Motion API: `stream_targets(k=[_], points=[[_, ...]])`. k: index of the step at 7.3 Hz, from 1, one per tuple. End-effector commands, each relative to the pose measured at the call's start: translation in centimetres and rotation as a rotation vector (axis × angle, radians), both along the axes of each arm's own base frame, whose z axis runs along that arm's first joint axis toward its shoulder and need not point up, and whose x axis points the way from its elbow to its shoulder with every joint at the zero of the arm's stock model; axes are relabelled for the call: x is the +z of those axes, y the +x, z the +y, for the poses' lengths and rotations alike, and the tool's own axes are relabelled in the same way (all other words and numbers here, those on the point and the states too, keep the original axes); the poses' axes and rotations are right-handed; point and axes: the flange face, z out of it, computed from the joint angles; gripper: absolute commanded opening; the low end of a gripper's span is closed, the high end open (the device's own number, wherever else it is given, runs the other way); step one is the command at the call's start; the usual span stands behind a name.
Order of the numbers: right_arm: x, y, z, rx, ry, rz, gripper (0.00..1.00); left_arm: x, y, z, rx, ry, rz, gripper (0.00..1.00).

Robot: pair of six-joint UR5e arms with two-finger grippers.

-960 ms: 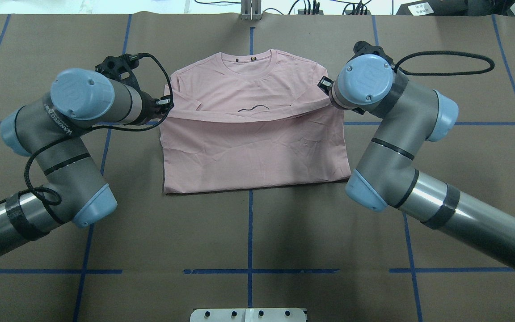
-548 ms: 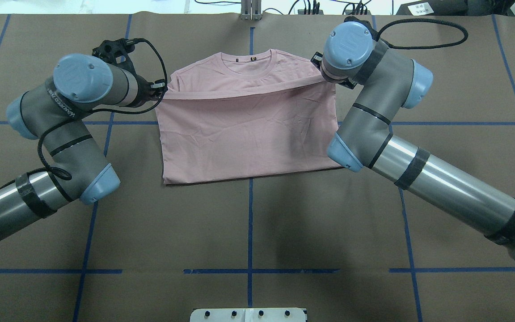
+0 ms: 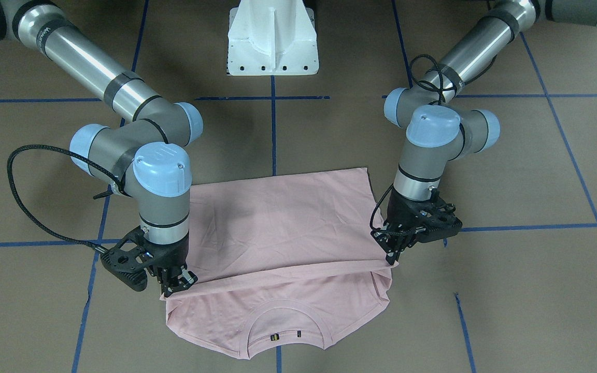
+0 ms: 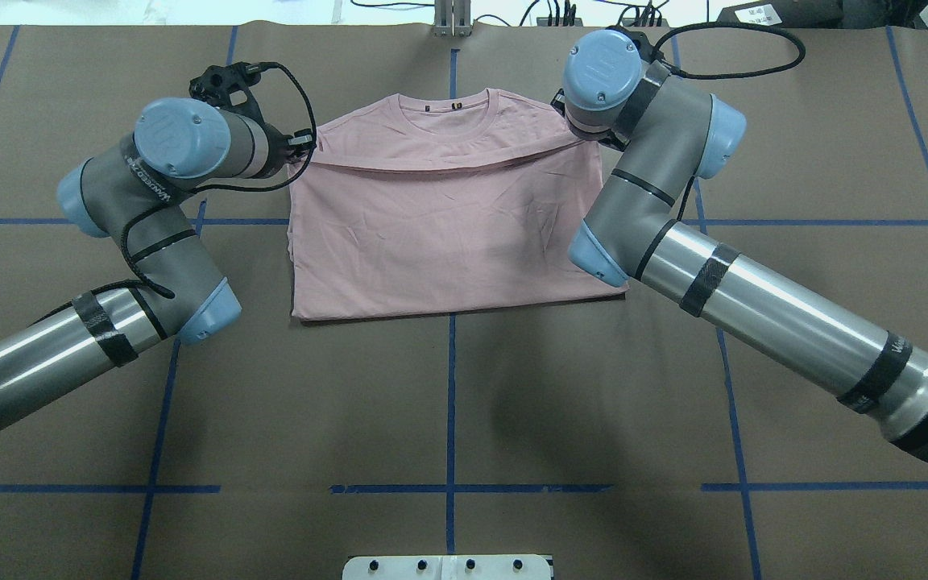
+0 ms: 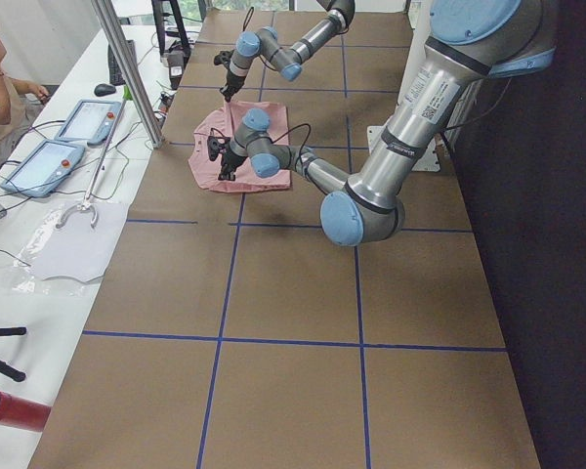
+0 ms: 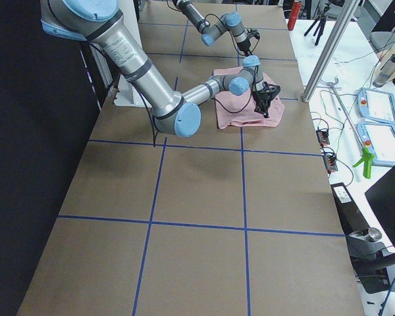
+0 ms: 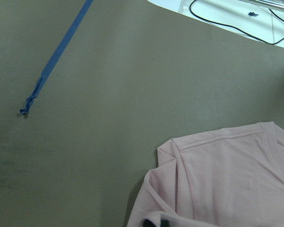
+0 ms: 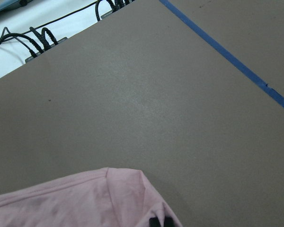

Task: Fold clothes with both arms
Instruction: 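Release the hem with both grippers and raise them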

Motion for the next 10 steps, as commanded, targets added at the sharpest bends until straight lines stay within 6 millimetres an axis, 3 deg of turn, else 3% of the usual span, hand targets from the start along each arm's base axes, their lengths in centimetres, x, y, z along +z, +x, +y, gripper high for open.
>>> stream_targets(k=[1, 2, 3, 5, 6, 7, 8, 9, 10], points=[[1.3, -0.6, -0.7, 0.001, 0.011, -0.009, 0.0, 0.7, 0.6, -0.6, 0.0, 0.005, 0.002, 0.0], [1.1, -0.6, -0.7, 0.001, 0.014, -0.012, 0.0, 0.9, 0.6, -0.6, 0.001, 0.004, -0.001, 0.05], [1.1, -0.8, -0.7, 0.0, 0.014, -0.012, 0.16, 0.3, 0.7, -0.7, 0.003, 0.01, 0.005, 0.15], [0.4, -0.7, -0.6, 0.004, 0.022, -0.02, 1.0, -0.1, 0.1, -0.4, 0.008, 0.062, 0.072, 0.38], [-1.8, 0.3, 0.0, 0.005, 0.053, -0.062, 1.0, -0.9, -1.0, -0.6, 0.025, 0.086, 0.125, 0.45], [-1.7, 2.0, 2.5, -0.027, 0.057, -0.12, 1.0, -0.2, -1.2, 0.5, 0.07, 0.088, 0.178, 0.52], [-1.6, 3.9, 7.8, -0.087, 0.058, -0.188, 1.0, -0.5, -1.9, 1.1, 0.067, 0.11, 0.219, 0.5], [1.2, 5.4, 13.4, -0.12, 0.04, -0.187, 1.0, -1.4, -2.3, 1.6, 0.07, 0.125, 0.234, 0.49], [2.3, 7.0, 16.9, -0.144, 0.04, -0.197, 1.0, -1.2, -2.7, 2.1, 0.075, 0.127, 0.239, 0.45]])
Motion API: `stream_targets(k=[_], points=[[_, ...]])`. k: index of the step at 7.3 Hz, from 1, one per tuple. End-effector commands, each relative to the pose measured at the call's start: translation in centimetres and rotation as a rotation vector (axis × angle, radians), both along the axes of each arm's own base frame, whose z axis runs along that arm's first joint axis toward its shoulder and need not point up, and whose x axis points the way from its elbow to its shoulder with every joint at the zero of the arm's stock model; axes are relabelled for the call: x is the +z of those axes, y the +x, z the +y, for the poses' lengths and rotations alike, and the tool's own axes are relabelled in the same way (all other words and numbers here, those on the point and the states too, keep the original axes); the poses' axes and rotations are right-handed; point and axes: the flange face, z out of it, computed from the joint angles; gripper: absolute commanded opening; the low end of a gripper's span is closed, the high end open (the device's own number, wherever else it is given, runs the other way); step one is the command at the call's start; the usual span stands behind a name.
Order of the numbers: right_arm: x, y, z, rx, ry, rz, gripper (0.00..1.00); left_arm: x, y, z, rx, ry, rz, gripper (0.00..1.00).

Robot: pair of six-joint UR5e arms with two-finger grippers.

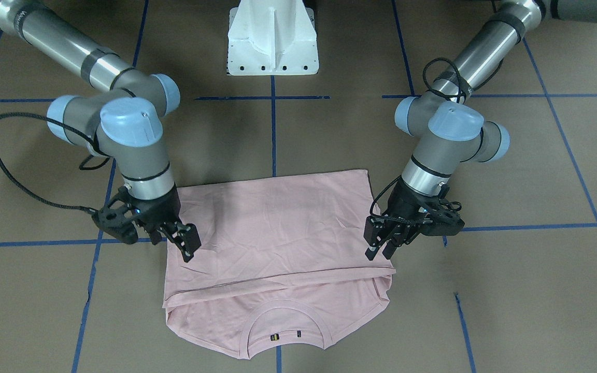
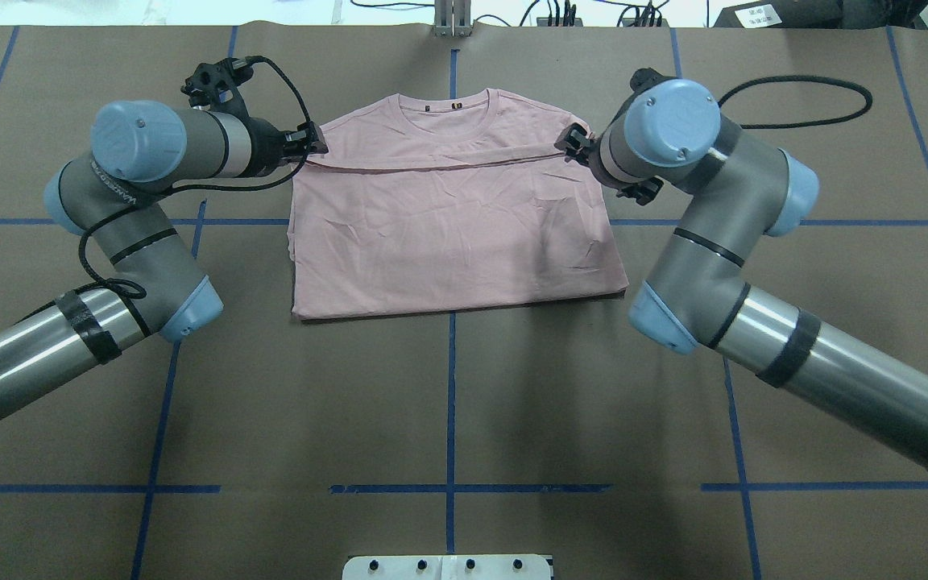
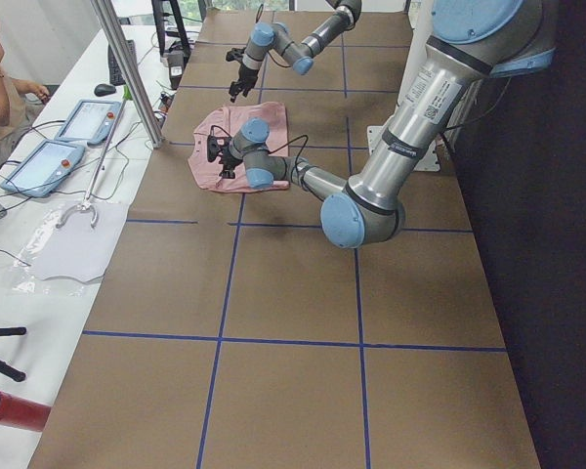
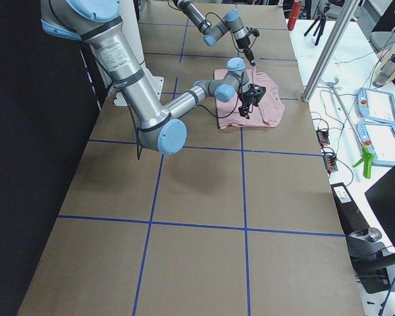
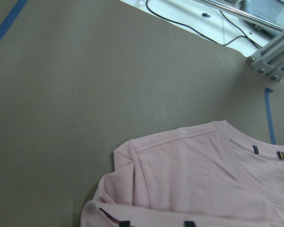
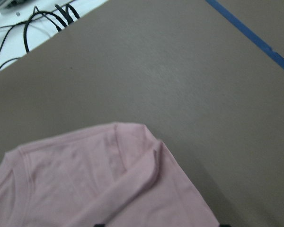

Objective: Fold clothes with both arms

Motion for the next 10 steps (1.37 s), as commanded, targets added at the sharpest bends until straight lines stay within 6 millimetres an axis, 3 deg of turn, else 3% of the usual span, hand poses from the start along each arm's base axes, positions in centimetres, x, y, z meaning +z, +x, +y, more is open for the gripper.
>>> stream_targets(k=[1, 2, 3, 6, 7, 8, 9, 10], points=[[3.9, 1.4, 7.8, -0.031, -0.066, -0.022, 1.0, -0.9, -1.0, 1.1, 0.006, 0.02, 0.029, 0.44], [4.2, -0.6, 9.4, -0.02, -0.118, -0.04, 0.9, -1.0, -1.2, 1.1, 0.004, 0.025, 0.031, 0.41], [4.3, -1.0, 9.8, -0.025, -0.123, -0.038, 0.79, -1.5, -1.3, 1.3, 0.004, 0.029, 0.04, 0.41], [5.7, -1.9, 10.1, -0.032, -0.137, -0.013, 0.77, -1.7, -1.4, 1.4, 0.002, 0.034, 0.042, 0.41], [5.7, -2.0, 10.1, -0.033, -0.139, -0.009, 0.7, -1.7, -1.4, 1.4, 0.003, 0.034, 0.042, 0.41], [5.9, -2.0, 10.1, -0.028, -0.136, -0.003, 0.59, -1.7, -1.4, 1.4, 0.003, 0.034, 0.042, 0.41], [5.9, -2.1, 10.1, -0.029, -0.138, 0.0, 0.13, -1.7, -1.4, 1.4, 0.002, 0.034, 0.042, 0.41], [5.9, -2.1, 10.2, -0.031, -0.138, 0.0, 0.0, -1.7, -1.4, 1.4, 0.002, 0.034, 0.042, 0.41]])
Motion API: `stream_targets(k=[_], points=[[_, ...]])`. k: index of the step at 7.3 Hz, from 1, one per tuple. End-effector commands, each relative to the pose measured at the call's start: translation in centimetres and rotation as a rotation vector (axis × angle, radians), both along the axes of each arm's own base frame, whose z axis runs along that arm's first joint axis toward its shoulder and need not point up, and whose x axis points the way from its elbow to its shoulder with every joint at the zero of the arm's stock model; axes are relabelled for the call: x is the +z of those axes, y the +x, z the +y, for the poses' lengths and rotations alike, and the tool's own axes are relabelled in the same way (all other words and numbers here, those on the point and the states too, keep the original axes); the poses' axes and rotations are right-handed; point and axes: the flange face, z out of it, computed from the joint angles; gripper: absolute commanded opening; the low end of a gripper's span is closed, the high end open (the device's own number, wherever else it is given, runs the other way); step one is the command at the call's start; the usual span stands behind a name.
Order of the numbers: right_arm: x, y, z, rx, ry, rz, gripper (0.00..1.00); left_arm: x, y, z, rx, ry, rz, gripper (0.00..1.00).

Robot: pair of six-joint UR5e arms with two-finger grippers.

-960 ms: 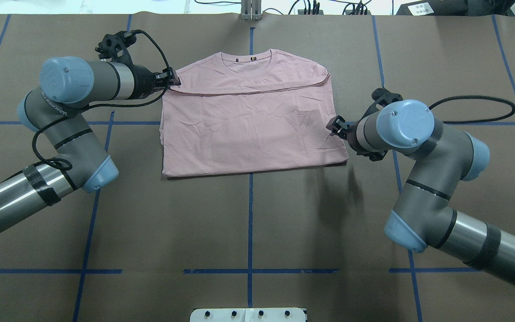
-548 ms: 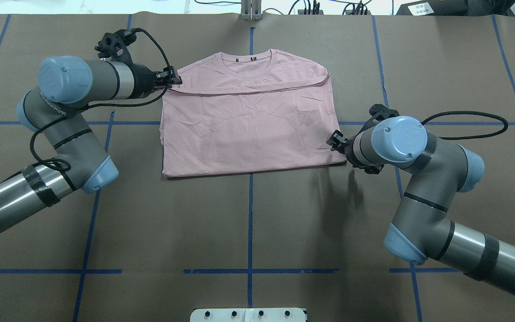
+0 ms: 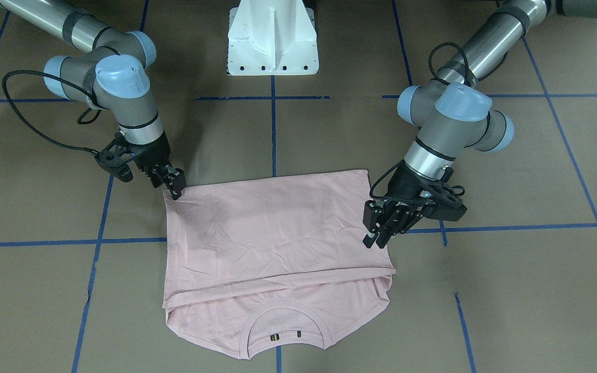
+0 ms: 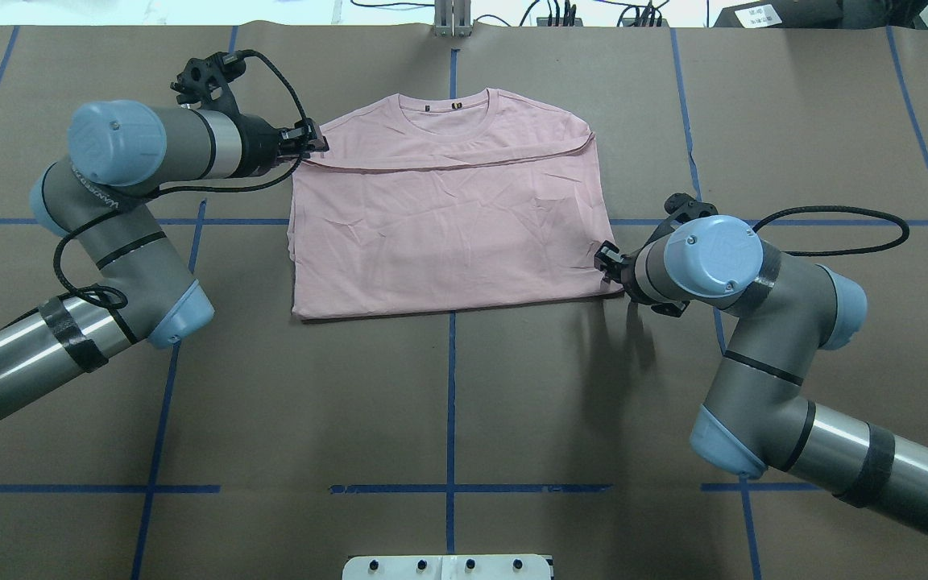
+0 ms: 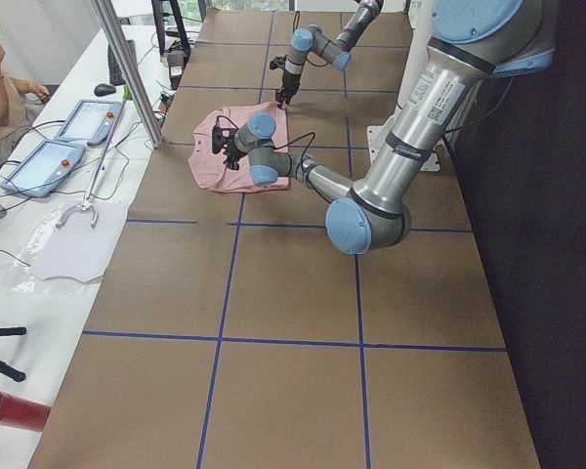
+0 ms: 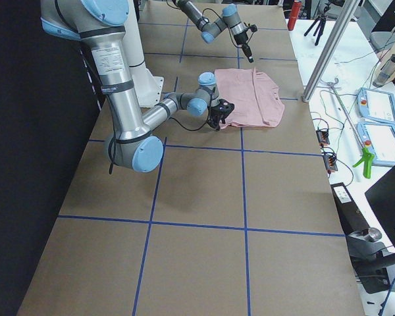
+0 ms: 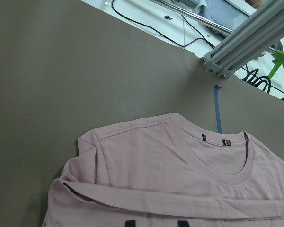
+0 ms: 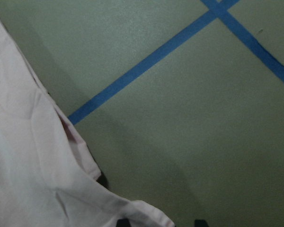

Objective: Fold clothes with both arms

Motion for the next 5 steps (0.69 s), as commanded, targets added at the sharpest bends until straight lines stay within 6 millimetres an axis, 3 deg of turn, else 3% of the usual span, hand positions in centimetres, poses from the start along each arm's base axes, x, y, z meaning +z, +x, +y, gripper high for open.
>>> stream_targets(k=[1, 3, 4, 5], points=[[0.2, -0.4, 0.5, -0.01, 0.0, 0.004, 0.0, 0.0, 0.0, 0.0, 0.001, 0.0, 0.0, 0.41], [0.0, 0.4, 0.9, -0.008, 0.002, -0.004, 0.0, 0.0, 0.0, 0.0, 0.001, 0.0, 0.0, 0.41], [0.0, 1.6, 2.9, -0.027, 0.008, -0.016, 0.0, -0.5, -0.1, 0.1, 0.001, 0.004, 0.006, 0.41], [0.2, 3.4, 7.2, -0.081, 0.014, -0.032, 0.0, -1.6, -0.5, 0.5, 0.004, 0.015, 0.019, 0.41]])
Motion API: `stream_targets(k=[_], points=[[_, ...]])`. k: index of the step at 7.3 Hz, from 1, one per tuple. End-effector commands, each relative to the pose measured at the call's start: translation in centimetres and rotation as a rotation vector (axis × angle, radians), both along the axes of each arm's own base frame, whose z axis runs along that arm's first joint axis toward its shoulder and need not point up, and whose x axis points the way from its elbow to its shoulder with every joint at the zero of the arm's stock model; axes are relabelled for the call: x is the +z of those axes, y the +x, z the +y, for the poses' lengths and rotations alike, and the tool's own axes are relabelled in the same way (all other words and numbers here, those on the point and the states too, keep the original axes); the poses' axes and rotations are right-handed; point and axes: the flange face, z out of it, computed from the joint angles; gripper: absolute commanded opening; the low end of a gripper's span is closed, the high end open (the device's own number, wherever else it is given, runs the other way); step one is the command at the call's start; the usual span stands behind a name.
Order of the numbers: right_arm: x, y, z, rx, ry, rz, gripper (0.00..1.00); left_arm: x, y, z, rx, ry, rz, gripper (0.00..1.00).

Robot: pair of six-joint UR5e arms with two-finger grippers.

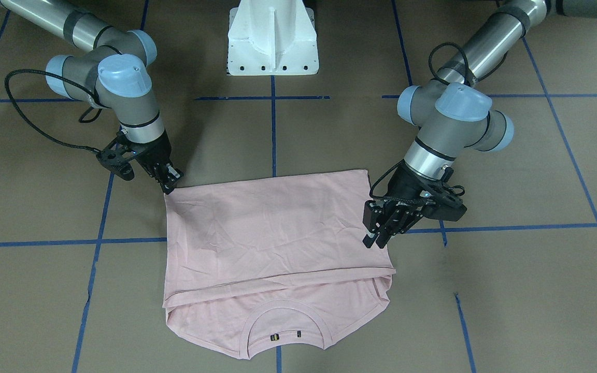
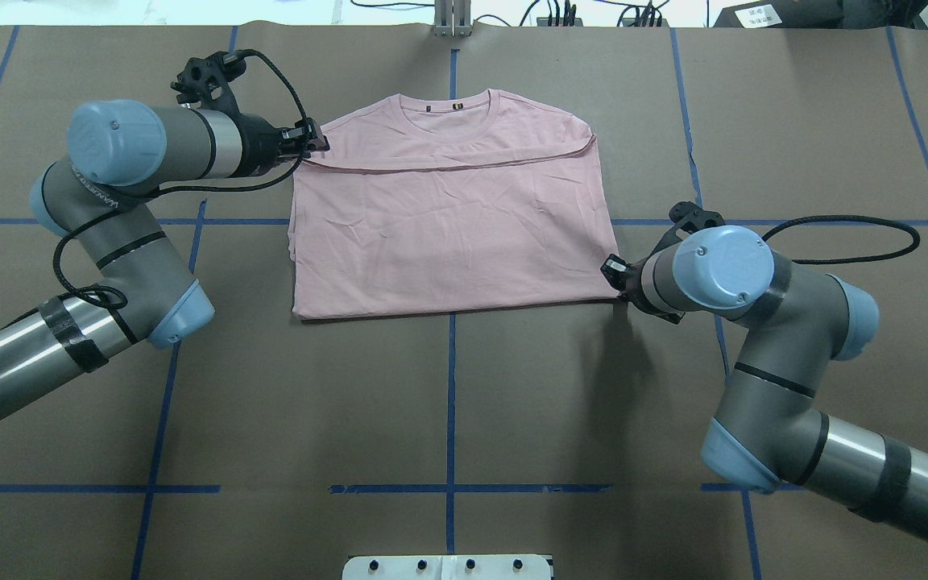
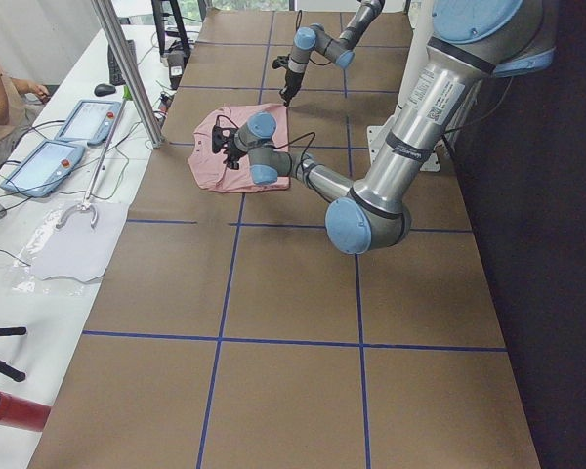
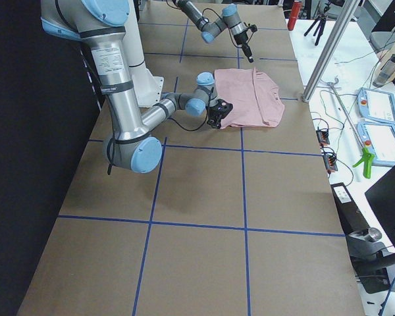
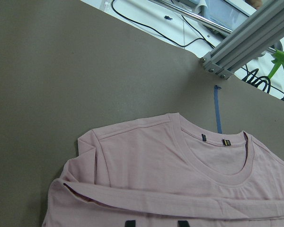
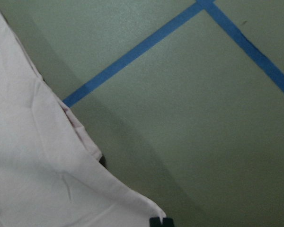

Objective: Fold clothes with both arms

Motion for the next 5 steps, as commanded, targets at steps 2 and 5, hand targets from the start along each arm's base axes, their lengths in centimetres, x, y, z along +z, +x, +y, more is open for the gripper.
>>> stream_targets(k=[2, 5], points=[[-2.3, 4.8, 12.6, -0.167, 0.003, -0.083, 0.0, -0.5, -0.5, 0.9, 0.004, 0.005, 0.011, 0.41], [-4.8, 6.3, 24.0, -0.441, -0.162, -0.168, 0.0, -1.0, -1.7, 3.5, 0.031, -0.067, 0.093, 0.43]])
